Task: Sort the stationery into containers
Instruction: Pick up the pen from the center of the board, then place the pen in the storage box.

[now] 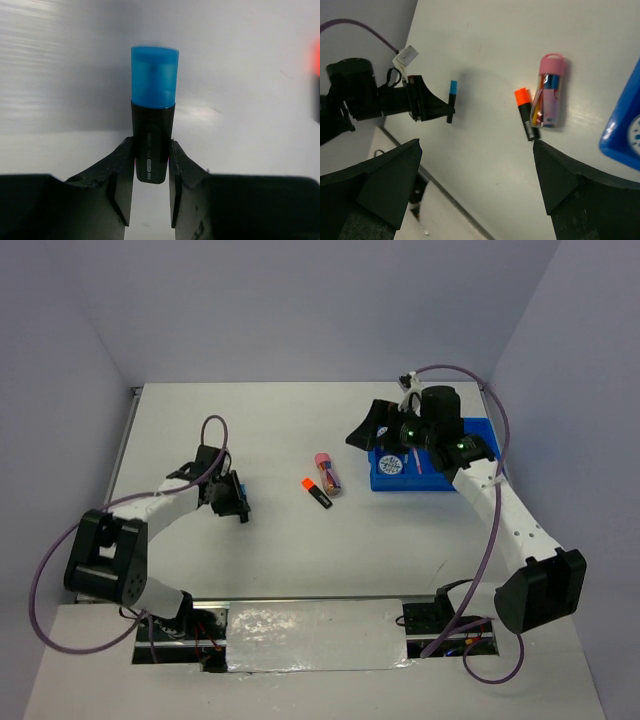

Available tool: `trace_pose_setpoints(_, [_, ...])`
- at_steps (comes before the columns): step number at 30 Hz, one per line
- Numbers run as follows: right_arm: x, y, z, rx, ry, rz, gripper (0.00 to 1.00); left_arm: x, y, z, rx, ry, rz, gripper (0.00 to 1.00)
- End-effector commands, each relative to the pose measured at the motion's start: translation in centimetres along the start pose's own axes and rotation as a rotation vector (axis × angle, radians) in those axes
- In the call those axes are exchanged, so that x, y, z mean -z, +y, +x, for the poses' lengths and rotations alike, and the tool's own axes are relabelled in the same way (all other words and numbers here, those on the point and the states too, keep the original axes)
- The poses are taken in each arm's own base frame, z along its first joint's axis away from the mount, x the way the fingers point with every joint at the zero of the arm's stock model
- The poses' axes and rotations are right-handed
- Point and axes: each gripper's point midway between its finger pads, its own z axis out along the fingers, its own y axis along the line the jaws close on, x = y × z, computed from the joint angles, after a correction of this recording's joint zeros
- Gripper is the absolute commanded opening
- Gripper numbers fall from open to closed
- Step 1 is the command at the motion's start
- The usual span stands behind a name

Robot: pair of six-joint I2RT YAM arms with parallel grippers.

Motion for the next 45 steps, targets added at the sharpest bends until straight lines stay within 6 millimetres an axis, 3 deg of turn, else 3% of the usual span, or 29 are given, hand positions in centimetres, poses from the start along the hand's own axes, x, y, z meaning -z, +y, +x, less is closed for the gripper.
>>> trace_pose_setpoints(1, [-0.4,3.5,-0.7,-0.132,-0.066,-0.171,0.99,6.8,-10.8,-0.7,-0.178,-0.094,0.604,0.0])
trace_pose_setpoints(2, [-0.9,4.5,0.0,-0.132,-0.071,-0.197,0.99,8.3,-12.0,-0.5,-0.187,-0.102,0.685,0.0])
trace_pose_setpoints(3, [-1.2,5.1,0.4,-0.139,-0.072,-0.201,0.99,11.7,-14.3,-1.0,-0.25,-0.16,0.832,0.0])
trace_pose_setpoints(6, [-2.3,7.5,1.4,-0.157,-0.09,-0.219,0.98,16.8,-17.5,-0.4,-0.317,-0.209,1.009,0.0])
trace_pose_setpoints(10, [-3.1,11.0,2.2,-0.185,-0.094,-0.326,0.97,22.2,-21.2,0.1,-0.411,-0.227,1.207,0.0])
trace_pose_setpoints(13, [-3.3,12.9,1.7,-0.142,-0.109,-0.375,0.96,23.4,-22.5,0.4,-0.431,-0.216,1.232,0.0])
trace_pose_setpoints(17, [-4.0,12.8,1.3,-0.126,-0.119,-0.33,0.94,24.3,-23.5,0.8,-0.446,-0.215,1.264,0.0])
trace_pose_setpoints(19, [-4.0,12.9,0.9,-0.121,-0.136,-0.332,0.82,24.6,-23.8,1.2,-0.449,-0.21,1.279,0.0])
trace_pose_setpoints(21, [-4.0,13.1,0.9,-0.117,-0.13,-0.341,0.59,24.9,-24.0,1.3,-0.443,-0.209,1.289,0.0])
trace_pose_setpoints(22, [-4.0,13.4,0.9,-0.113,-0.123,-0.354,0.52,24.9,-24.0,1.3,-0.442,-0.211,1.289,0.0])
trace_pose_setpoints(24, [-3.9,14.2,1.3,-0.105,-0.104,-0.403,0.28,25.0,-24.1,0.8,-0.437,-0.234,1.274,0.1])
trace_pose_setpoints(25, [-3.8,14.1,1.6,-0.106,-0.098,-0.406,0.04,24.7,-24.1,0.5,-0.426,-0.239,1.251,0.22])
trace_pose_setpoints(26, [-3.7,14.1,1.7,-0.112,-0.095,-0.405,0.0,23.4,-23.8,0.0,-0.384,-0.233,1.18,0.58])
trace_pose_setpoints(27, [-3.6,13.8,1.7,-0.096,-0.099,-0.402,0.0,22.6,-23.5,-0.4,-0.361,-0.235,1.129,0.82])
trace_pose_setpoints(28, [-3.6,12.0,1.4,-0.097,-0.093,-0.338,0.0,22.5,-23.6,-1.2,-0.36,-0.259,1.093,0.99])
trace_pose_setpoints(29, [-3.8,10.1,1.1,-0.051,-0.102,-0.265,0.0,20.3,-22.6,-1.9,-0.307,-0.245,0.971,0.99])
trace_pose_setpoints(30, [-3.5,8.1,-0.3,-0.031,-0.121,-0.181,0.0,20.2,-22.4,-2.7,-0.291,-0.249,0.91,0.99])
trace_pose_setpoints(31, [-3.4,2.1,-0.7,-0.069,-0.114,0.044,0.0,18.6,-21.8,-3.0,-0.291,-0.234,0.832,0.99])
trace_pose_setpoints(33, [-1.9,-3.6,-3.4,0.015,-0.133,0.251,0.0,16.6,-19.4,-3.5,-0.246,-0.206,0.631,0.99])
trace_pose_setpoints(34, [-0.9,-8.9,-3.2,0.022,-0.1,0.485,0.0,15.2,-18.4,-3.4,-0.257,-0.185,0.561,0.99])
trace_pose_setpoints(35, [1.0,-13.0,-4.4,0.089,-0.096,0.634,0.0,14.7,-17.5,-3.3,-0.255,-0.177,0.51,0.99])
trace_pose_setpoints(36, [2.4,-15.0,-6.3,0.118,-0.117,0.74,0.0,13.8,-15.9,-2.9,-0.257,-0.159,0.431,0.99])
trace_pose_setpoints(37, [4.0,-19.1,-6.0,0.12,-0.069,0.94,0.0,13.6,-15.3,-2.7,-0.257,-0.155,0.403,0.99])
trace_pose_setpoints(38, [6.1,-21.8,-6.9,0.135,-0.065,1.054,0.0,13.3,-14.7,-2.3,-0.258,-0.146,0.383,0.99])
trace_pose_setpoints(41, [8.6,-26.3,-9.6,0.167,-0.094,1.262,0.0,12.5,-13.0,-1.2,-0.264,-0.123,0.331,0.99])
trace_pose_setpoints(45, [7.9,-28.5,-11.2,0.173,-0.1,1.273,0.0,12.3,-12.2,-1.0,-0.28,-0.12,0.302,0.99])
